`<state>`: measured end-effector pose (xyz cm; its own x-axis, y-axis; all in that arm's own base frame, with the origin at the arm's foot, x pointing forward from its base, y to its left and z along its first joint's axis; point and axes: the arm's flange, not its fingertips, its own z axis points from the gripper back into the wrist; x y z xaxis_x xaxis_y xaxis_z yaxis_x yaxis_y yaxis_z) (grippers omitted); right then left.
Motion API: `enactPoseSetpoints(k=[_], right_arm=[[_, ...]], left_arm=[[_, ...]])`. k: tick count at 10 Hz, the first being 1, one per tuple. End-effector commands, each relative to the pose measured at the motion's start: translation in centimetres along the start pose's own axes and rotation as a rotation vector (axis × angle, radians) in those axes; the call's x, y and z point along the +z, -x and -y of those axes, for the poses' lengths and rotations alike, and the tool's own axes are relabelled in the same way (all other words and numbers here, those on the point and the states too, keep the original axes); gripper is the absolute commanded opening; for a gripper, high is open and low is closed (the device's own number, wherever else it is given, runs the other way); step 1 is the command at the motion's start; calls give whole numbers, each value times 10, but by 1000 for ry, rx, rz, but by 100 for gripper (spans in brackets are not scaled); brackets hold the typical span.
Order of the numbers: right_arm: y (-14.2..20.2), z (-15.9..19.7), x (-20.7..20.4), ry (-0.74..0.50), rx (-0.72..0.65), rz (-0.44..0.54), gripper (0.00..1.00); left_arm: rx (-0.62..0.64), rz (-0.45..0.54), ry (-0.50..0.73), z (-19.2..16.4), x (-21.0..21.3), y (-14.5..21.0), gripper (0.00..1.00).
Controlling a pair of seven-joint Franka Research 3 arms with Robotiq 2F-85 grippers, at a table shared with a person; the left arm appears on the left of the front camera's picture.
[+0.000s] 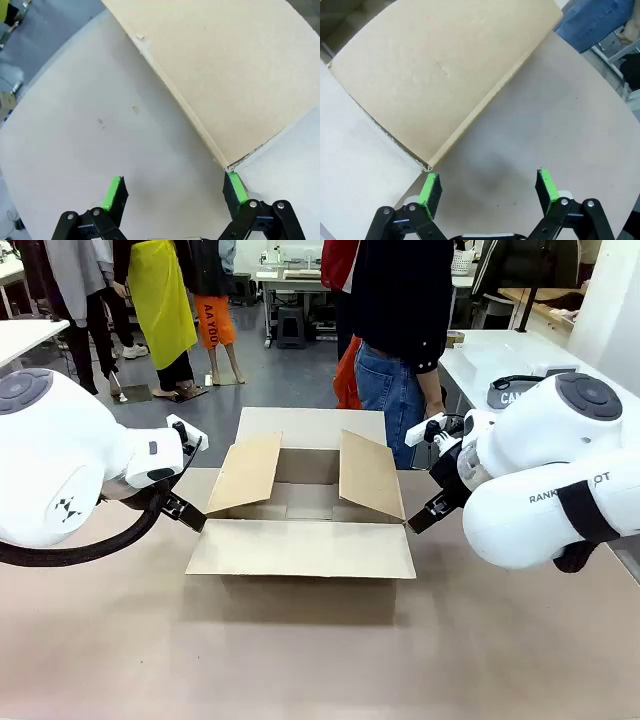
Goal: Pack the gift set into the box.
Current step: Place both hands on the side flaps of the Package Box and spread them outward.
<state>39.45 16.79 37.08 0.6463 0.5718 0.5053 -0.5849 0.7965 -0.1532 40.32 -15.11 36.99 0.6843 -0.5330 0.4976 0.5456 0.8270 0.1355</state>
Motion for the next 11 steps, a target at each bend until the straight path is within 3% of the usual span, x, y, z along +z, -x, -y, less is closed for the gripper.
enactPoseSetpoints(k=[1,11], right_arm=[[0,0,0,0,0,0,100],[0,0,0,0,0,0,100]], left_arm=[[-1,1,0,0,0,0,100],[-1,1,0,0,0,0,100]])
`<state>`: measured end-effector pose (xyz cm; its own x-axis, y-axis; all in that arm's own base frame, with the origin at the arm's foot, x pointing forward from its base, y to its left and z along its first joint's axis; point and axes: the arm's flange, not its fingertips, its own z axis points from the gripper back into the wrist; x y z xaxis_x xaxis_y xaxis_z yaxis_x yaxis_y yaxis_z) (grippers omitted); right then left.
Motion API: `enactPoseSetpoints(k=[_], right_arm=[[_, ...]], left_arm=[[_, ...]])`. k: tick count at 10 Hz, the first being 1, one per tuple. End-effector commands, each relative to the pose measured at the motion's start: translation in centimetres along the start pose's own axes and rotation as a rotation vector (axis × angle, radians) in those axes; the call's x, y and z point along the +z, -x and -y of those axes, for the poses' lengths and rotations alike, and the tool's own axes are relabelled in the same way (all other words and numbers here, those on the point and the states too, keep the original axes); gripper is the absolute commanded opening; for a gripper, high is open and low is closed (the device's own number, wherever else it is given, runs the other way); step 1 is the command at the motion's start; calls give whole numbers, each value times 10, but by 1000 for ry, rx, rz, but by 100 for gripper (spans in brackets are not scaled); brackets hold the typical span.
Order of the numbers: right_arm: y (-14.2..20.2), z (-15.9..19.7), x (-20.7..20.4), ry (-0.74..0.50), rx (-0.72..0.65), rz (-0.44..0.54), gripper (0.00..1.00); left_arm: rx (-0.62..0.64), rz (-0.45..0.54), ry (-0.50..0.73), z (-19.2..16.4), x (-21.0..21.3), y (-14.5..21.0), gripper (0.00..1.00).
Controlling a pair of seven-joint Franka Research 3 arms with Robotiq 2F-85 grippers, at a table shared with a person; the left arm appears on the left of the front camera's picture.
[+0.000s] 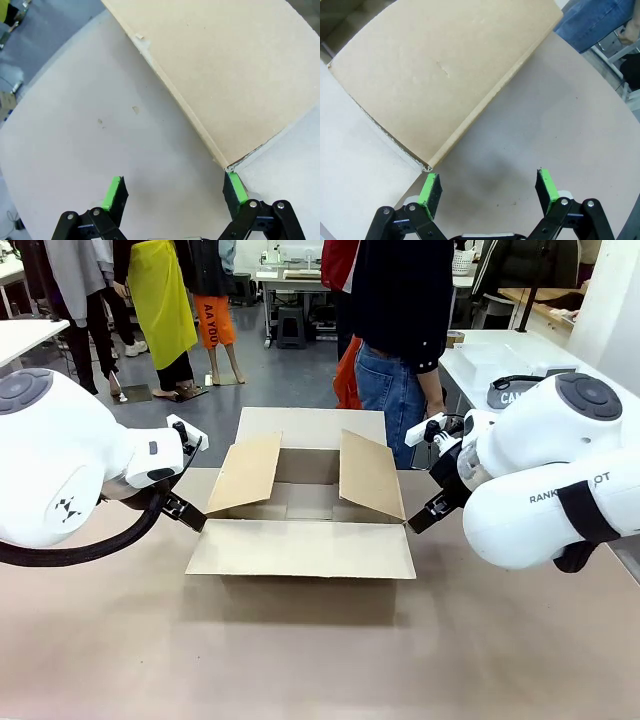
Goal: Pack the gift set into the box.
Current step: Place both hands on the side flaps of the Package Box and spread them outward.
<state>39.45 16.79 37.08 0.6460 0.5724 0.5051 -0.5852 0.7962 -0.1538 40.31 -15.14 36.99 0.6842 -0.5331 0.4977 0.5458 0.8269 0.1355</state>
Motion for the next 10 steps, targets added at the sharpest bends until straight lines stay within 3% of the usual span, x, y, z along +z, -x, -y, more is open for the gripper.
enactPoseSetpoints(k=[1,6,8,9,10], right_arm=[[0,0,0,0,-1,0,100],[0,0,0,0,0,0,100],[2,13,33,-33,-10,-150,100],[9,23,58,-31,-7,-174,100],[21,39,86,-25,-49,-132,100]], left_arm=[[-1,1,0,0,0,0,100],[0,0,0,0,0,0,100],[-49,-81,66,-8,41,14,100],[15,-141,103,-24,75,26,100],[104,-76,110,-42,110,40,100]])
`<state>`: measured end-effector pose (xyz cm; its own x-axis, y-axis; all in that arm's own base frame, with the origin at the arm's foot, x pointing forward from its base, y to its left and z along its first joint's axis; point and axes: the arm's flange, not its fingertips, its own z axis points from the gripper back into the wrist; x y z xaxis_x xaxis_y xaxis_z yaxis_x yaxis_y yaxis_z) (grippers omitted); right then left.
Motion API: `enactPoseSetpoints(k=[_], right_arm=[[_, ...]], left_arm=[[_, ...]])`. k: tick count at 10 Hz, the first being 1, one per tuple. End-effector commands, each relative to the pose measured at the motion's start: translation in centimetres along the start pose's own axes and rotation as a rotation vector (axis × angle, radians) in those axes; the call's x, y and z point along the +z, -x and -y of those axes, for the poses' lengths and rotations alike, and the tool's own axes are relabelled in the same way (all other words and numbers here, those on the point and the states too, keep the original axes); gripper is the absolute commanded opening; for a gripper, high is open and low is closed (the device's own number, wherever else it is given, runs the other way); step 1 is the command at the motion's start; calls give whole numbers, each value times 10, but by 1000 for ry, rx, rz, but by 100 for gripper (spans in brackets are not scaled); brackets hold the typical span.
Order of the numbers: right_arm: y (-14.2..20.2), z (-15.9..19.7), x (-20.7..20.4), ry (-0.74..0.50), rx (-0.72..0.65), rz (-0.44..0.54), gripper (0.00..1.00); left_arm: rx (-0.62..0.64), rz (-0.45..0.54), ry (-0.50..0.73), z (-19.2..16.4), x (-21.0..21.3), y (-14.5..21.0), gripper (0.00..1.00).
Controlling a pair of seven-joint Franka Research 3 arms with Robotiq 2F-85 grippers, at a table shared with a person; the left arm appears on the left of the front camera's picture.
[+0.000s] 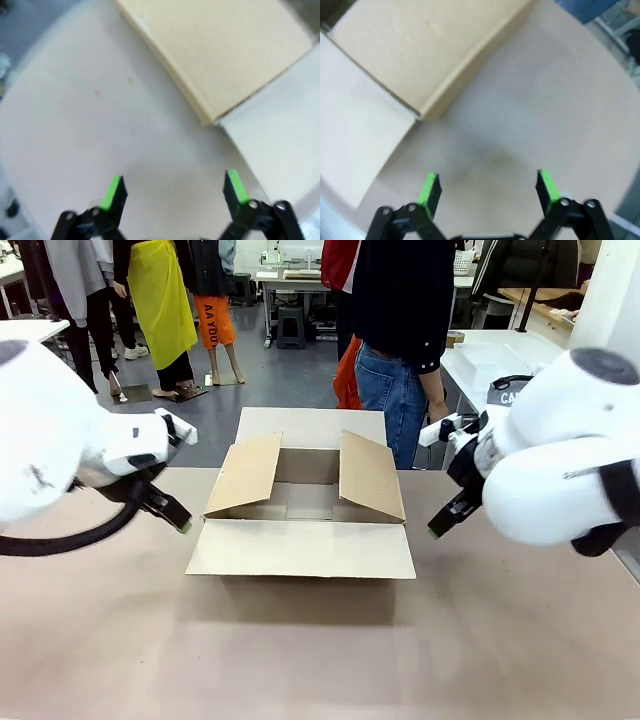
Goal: Pack the gift set into the box.
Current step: Place both hands on the side flaps of the Package Box and spread them outward.
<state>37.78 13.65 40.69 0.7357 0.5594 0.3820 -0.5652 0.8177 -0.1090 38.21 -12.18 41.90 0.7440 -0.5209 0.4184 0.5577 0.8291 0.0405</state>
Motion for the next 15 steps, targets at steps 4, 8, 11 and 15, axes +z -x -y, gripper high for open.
enactPoseSetpoints(k=[4,8,11,15], right_arm=[[107,125,140,-449,-759,317,100],[257,228,130,-932,-1339,676,100],[249,207,152,-636,-994,358,100],[242,207,146,-636,-1019,323,100]], left_arm=[[574,392,376,-123,146,118,100],[1053,796,887,-237,104,230,100],[1041,700,750,-235,108,261,100],[1076,694,771,-237,95,259,100]])
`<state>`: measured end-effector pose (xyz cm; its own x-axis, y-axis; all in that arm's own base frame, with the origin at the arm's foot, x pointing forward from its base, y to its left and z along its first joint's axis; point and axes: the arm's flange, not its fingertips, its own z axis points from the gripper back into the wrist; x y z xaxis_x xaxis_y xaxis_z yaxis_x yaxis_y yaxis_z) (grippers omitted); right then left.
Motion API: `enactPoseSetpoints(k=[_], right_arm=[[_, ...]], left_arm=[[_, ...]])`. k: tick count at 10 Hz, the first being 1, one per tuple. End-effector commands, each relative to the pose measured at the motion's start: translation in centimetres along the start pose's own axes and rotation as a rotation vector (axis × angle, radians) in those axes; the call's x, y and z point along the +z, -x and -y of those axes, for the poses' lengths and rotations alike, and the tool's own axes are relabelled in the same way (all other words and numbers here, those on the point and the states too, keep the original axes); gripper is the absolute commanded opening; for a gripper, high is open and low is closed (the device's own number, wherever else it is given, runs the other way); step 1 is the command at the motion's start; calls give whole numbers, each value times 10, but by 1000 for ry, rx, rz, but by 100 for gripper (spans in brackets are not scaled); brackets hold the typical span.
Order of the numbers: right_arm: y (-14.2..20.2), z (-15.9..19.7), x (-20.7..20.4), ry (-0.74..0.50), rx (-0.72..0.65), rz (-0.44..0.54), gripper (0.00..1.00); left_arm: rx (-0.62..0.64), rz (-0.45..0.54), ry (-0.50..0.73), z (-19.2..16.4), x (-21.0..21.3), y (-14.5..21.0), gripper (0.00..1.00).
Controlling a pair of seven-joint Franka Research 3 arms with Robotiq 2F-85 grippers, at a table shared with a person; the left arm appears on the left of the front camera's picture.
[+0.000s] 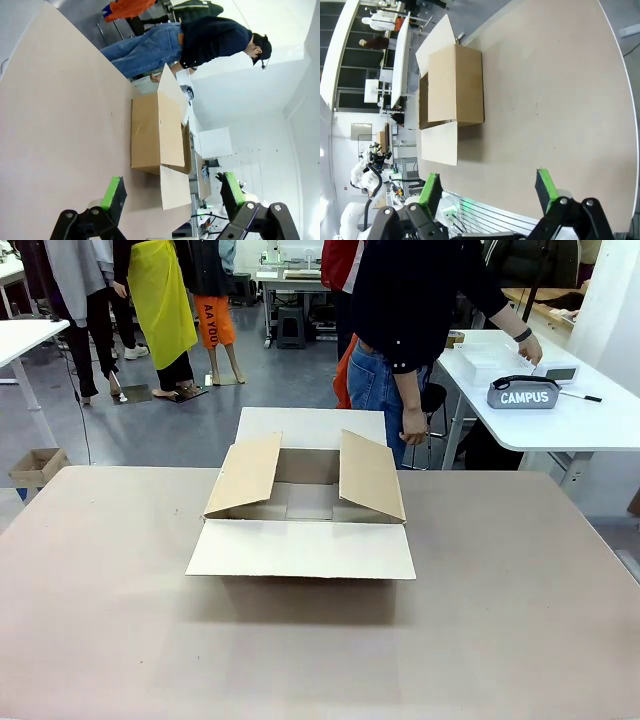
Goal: Pack the gift set into the box.
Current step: Place both hands on the side flaps of the Package Box and spread them outward.
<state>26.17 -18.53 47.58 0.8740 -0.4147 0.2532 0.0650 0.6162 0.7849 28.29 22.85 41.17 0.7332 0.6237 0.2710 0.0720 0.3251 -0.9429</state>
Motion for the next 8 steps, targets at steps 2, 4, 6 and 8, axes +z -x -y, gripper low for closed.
enactPoseSetpoints(k=[2,4,6,8], right_arm=[[-3,-69,-48,262,200,-96,100],[4,-162,-138,425,442,-137,100],[38,-211,-229,443,660,-170,100],[82,-219,-288,369,778,-63,100]], left_arm=[[-105,-56,-104,51,-52,7,100],[-274,-193,-230,123,-136,27,100],[-394,-311,-339,171,-225,50,100],[-483,-374,-448,193,-306,85,100]])
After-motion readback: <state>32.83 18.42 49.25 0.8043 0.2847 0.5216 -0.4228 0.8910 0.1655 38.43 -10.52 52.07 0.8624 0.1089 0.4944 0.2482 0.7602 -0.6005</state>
